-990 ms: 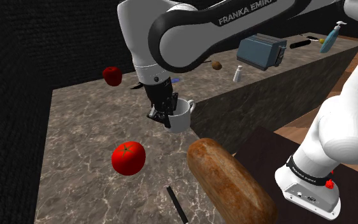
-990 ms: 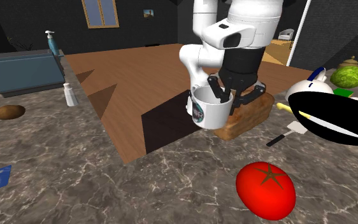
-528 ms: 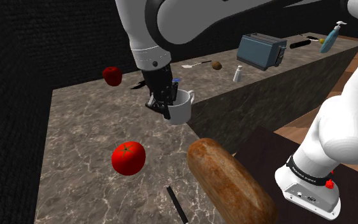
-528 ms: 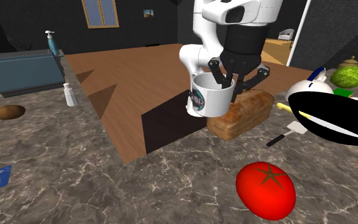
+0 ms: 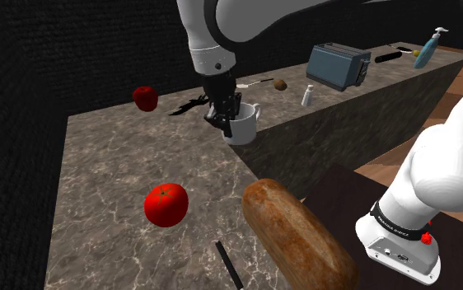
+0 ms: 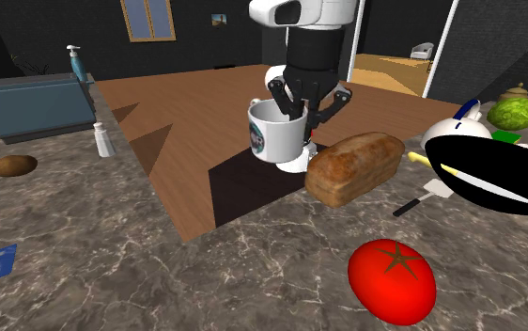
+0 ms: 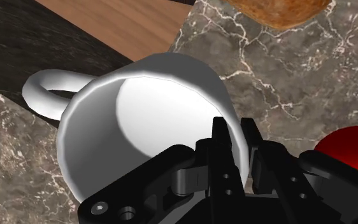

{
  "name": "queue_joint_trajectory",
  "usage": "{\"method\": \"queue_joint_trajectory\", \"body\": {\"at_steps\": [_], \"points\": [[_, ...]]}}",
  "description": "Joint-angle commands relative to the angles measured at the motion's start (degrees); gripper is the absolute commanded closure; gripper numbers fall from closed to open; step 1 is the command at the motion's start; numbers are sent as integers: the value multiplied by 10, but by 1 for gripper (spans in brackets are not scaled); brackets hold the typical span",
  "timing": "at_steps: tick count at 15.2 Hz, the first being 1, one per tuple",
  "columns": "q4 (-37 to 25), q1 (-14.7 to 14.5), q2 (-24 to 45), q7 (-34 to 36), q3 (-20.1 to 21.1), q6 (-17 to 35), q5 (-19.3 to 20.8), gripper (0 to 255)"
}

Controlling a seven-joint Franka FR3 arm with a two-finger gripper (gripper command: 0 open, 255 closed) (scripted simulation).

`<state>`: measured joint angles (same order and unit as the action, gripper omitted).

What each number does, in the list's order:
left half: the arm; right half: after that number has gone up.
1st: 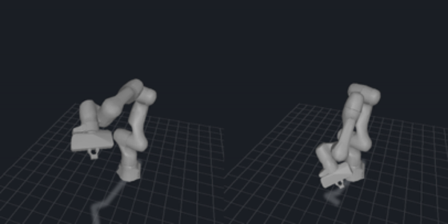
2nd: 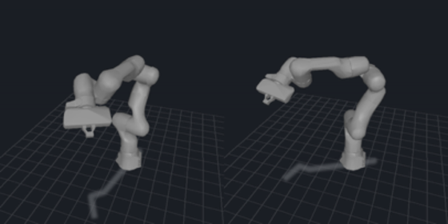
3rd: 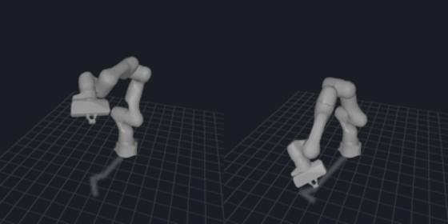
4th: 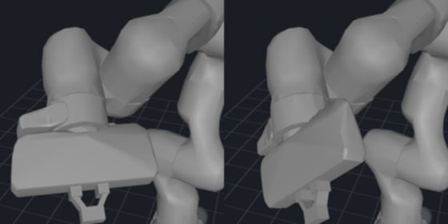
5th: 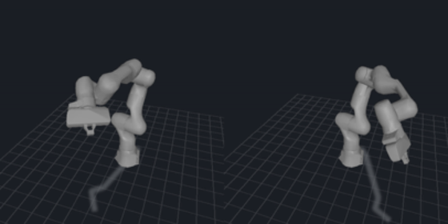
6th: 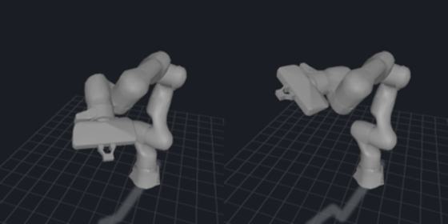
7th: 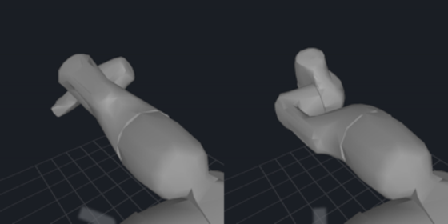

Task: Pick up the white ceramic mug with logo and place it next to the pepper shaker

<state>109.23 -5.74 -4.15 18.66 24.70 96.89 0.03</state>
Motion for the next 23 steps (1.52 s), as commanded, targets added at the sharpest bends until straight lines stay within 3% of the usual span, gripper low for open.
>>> {"method": "queue_joint_trajectory", "body": {"at_steps": [1, 12, 23], "points": [[12, 14, -14, -32, -17, 0, 0, 255], [37, 83, -32, -182, -104, 13, 26, 255], [-17, 151, 19, -319, -182, 22, 59, 255]]}}
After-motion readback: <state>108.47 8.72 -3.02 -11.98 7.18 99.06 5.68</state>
